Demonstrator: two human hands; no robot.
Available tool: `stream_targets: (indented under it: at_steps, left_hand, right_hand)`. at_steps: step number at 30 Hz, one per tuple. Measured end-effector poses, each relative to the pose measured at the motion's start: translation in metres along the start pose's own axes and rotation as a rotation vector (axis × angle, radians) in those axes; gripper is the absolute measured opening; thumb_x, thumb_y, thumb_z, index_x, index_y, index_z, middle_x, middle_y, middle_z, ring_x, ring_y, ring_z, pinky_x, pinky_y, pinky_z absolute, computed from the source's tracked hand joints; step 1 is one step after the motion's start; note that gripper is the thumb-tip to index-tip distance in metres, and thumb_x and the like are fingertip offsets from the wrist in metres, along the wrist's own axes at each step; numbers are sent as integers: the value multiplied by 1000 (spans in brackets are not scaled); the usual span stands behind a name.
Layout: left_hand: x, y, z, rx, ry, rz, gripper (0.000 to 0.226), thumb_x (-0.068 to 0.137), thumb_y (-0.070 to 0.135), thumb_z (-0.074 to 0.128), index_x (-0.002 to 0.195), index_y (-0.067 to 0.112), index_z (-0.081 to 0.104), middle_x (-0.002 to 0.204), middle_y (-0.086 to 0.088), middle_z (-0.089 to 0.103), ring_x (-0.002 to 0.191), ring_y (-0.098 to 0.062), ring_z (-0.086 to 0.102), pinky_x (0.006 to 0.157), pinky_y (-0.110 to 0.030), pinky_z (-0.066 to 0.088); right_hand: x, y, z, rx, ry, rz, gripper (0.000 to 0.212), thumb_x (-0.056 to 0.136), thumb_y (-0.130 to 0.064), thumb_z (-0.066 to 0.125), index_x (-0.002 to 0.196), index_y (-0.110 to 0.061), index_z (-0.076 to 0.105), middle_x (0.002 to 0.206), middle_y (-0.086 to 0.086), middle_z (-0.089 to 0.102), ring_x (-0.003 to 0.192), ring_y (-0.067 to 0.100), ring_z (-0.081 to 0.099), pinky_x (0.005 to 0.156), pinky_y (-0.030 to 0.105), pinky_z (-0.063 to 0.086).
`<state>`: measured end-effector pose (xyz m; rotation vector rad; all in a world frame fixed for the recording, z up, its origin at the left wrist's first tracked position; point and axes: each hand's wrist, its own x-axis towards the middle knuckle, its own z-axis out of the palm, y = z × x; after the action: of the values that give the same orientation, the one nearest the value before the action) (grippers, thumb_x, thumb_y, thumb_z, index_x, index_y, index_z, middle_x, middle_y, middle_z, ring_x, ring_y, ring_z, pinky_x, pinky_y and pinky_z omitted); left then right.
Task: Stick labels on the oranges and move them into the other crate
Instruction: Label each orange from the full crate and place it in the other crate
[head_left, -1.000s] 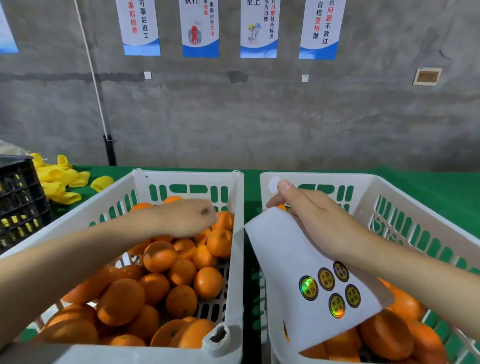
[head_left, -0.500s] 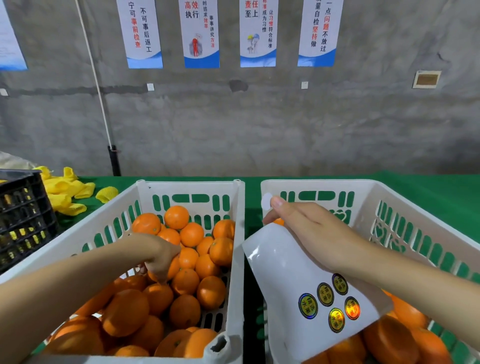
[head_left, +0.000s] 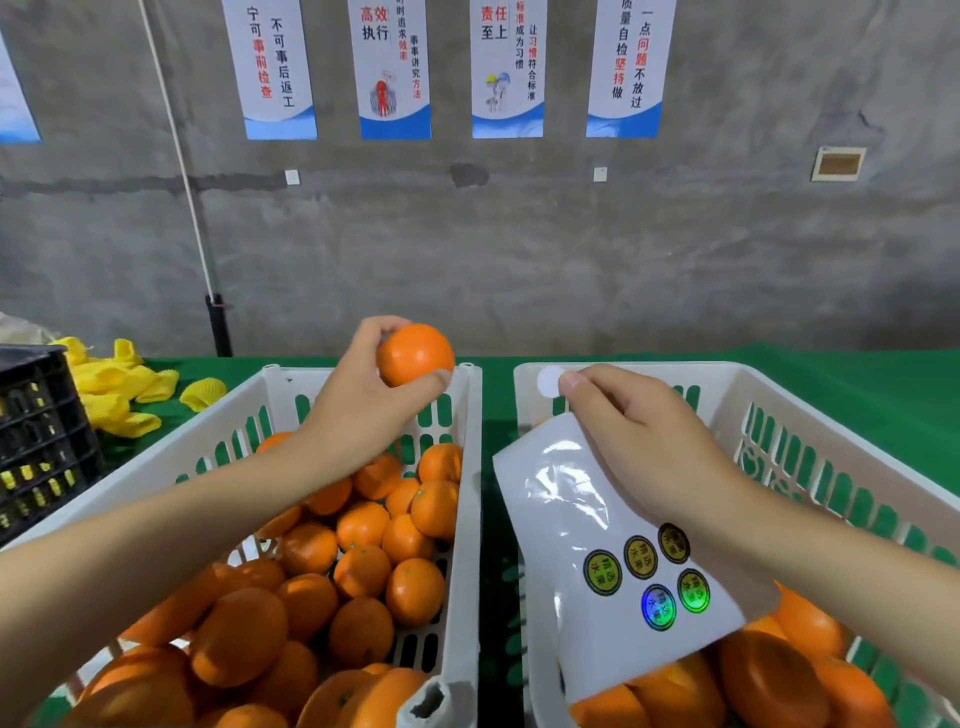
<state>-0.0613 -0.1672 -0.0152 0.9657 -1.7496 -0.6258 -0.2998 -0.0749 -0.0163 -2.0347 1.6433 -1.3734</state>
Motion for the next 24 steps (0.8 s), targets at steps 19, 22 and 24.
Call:
stream_targets:
  at_steps: [19, 22, 24]
  left_hand:
    - [-47, 34, 44, -154, -272, 7, 63, 57, 57, 74, 113, 64, 47, 105, 37, 55, 99, -12, 67, 73, -31, 61]
    - [-50, 37, 46, -167, -287, 21, 59, 63, 49, 77, 112, 63, 47, 109, 33, 55, 101, -5, 65, 75, -25, 60]
    - [-51, 36, 46, -178, -304, 2, 58, 67, 42, 77, 112, 61, 47, 110, 29, 56, 103, -14, 66, 79, -32, 62]
  right_hand:
    - [-5, -19, -17, -514, 341, -549, 15, 88, -28, 67, 82, -17, 77, 70, -2, 61, 61, 22, 60, 45, 28, 39]
    - [-6, -18, -13, -462, 306, -594, 14, 87, -26, 67, 82, -19, 77, 70, -2, 61, 62, 23, 61, 47, 33, 46]
    - [-7, -17, -10, -434, 253, -613, 13, 86, -23, 66, 83, -19, 78, 70, -3, 63, 61, 22, 61, 48, 34, 49]
